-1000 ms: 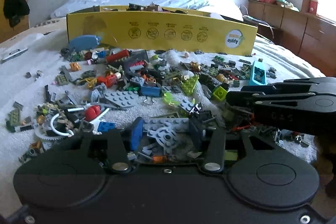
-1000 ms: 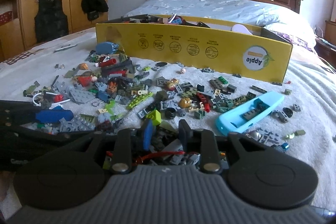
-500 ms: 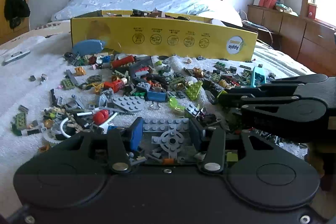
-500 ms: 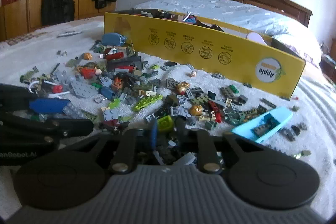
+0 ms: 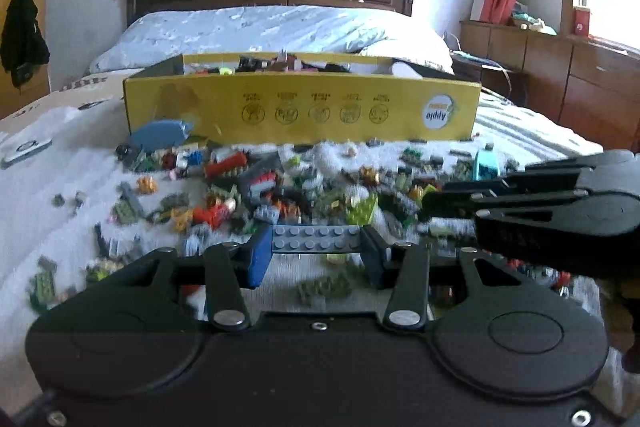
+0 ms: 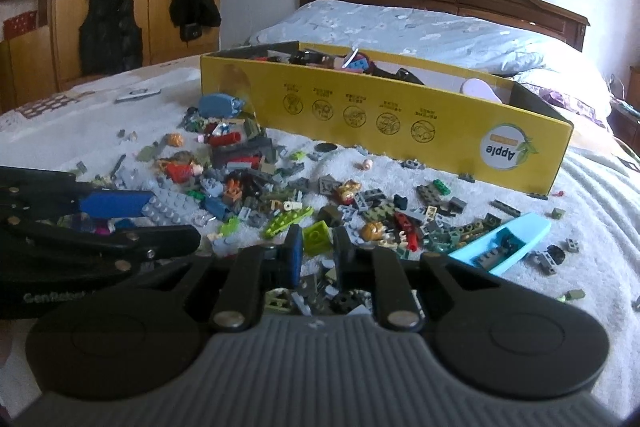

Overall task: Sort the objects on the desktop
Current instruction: 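Carry both pieces over the yellow box and open both tools to drop them, then withdraw both tools from the yellow box back over the brick pile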

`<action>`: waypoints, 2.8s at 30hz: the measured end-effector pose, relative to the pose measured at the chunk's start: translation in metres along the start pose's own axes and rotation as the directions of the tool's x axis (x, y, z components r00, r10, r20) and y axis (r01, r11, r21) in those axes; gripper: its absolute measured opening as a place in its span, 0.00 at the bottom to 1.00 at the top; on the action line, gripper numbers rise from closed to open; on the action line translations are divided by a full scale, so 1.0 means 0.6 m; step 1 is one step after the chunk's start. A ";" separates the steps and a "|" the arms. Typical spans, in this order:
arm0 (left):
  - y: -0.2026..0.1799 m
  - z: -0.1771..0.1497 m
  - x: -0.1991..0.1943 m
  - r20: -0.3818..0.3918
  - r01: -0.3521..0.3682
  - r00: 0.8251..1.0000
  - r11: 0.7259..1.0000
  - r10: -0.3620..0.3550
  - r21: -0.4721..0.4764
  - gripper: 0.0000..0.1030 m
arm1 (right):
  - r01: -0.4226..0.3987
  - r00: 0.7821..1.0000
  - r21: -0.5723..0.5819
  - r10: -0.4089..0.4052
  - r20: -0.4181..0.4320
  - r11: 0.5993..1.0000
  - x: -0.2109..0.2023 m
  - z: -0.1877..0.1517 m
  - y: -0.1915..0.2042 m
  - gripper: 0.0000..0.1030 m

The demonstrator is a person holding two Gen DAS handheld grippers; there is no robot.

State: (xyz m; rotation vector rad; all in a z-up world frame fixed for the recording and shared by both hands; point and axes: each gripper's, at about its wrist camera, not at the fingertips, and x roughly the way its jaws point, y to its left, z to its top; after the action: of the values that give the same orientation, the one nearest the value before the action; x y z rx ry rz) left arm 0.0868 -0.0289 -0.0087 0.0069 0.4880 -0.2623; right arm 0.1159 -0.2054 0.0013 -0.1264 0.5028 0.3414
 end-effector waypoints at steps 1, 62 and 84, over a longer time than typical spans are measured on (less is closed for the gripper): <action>0.001 0.007 0.003 0.005 0.004 1.000 1.000 -0.004 -0.001 0.43 | 0.003 1.000 0.006 -0.003 0.004 1.000 -0.001 0.003 -0.004 0.18; -0.005 0.327 0.353 -0.019 0.053 0.998 0.997 -0.052 0.048 0.83 | 0.216 0.970 0.274 -0.237 0.046 0.937 0.157 0.197 -0.323 0.65; 0.126 0.159 0.207 -0.129 0.020 0.992 0.999 -0.016 0.026 0.84 | -0.025 0.998 0.055 0.028 -0.062 0.998 0.140 0.118 -0.112 0.93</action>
State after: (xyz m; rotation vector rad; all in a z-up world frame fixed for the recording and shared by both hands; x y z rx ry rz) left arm 0.2554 0.0069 0.0135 0.0467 0.6130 -0.2875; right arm 0.2404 -0.2296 0.0237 -0.0782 0.5757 0.3505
